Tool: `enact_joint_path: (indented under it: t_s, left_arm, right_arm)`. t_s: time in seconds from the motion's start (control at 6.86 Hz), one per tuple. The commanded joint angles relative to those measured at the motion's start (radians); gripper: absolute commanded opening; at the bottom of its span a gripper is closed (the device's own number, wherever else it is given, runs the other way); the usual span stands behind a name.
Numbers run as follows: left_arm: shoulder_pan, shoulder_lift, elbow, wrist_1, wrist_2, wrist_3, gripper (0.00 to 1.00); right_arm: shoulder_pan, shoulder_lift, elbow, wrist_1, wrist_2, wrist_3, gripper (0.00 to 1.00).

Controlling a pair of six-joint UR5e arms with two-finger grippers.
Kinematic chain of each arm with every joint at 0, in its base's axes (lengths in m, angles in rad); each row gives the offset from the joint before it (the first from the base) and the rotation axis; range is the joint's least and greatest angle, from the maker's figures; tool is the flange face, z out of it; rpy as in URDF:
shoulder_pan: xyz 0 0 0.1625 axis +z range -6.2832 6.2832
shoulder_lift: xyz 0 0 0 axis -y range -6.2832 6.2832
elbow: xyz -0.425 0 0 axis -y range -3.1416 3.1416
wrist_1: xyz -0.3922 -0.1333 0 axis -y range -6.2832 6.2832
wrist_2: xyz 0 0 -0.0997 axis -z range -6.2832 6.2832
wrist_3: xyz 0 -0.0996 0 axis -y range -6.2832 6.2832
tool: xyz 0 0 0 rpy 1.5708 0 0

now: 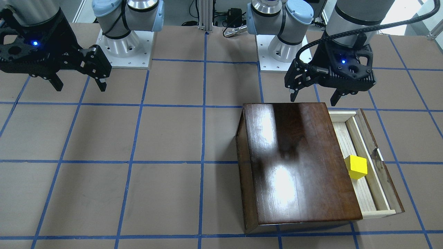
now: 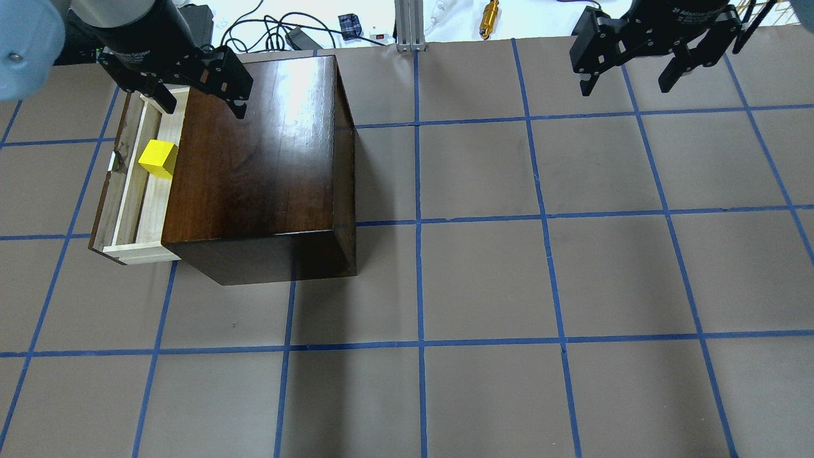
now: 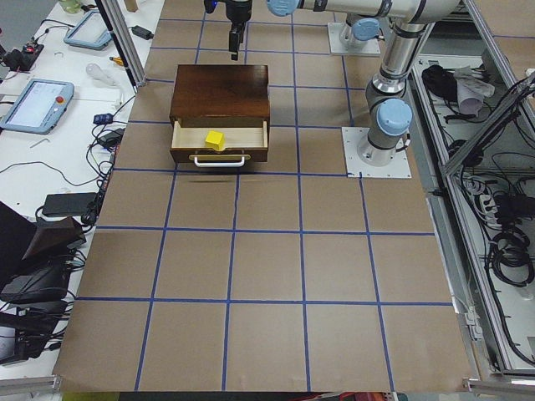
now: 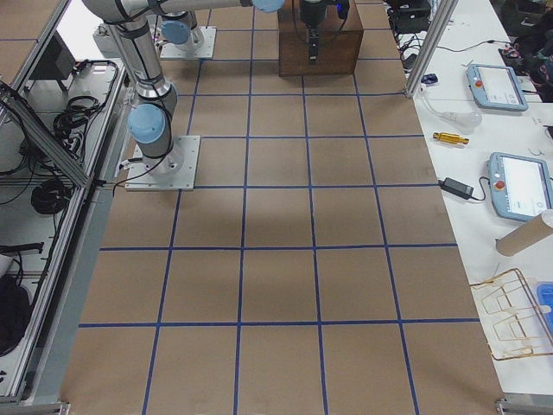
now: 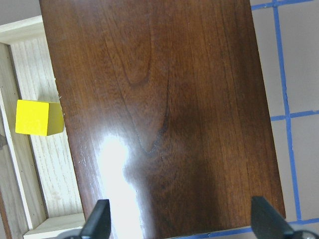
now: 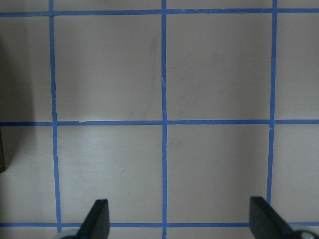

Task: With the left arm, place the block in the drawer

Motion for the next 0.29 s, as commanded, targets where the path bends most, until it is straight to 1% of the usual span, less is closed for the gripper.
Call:
enact_joint_path:
  t_s: [0.0, 0.15]
  left_arm:
    - [0.003, -0.004, -0.001, 0.000, -0.006, 0.000, 1.00]
    - [0.003, -0.004, -0.001, 0.002, 0.000, 0.000, 1.00]
  right_arm:
    - [0.000, 0.001, 0.000, 0.000, -0.001, 0.000, 1.00]
    - [-0.001, -0.001, 0.000, 0.000, 0.000, 0.000, 1.00]
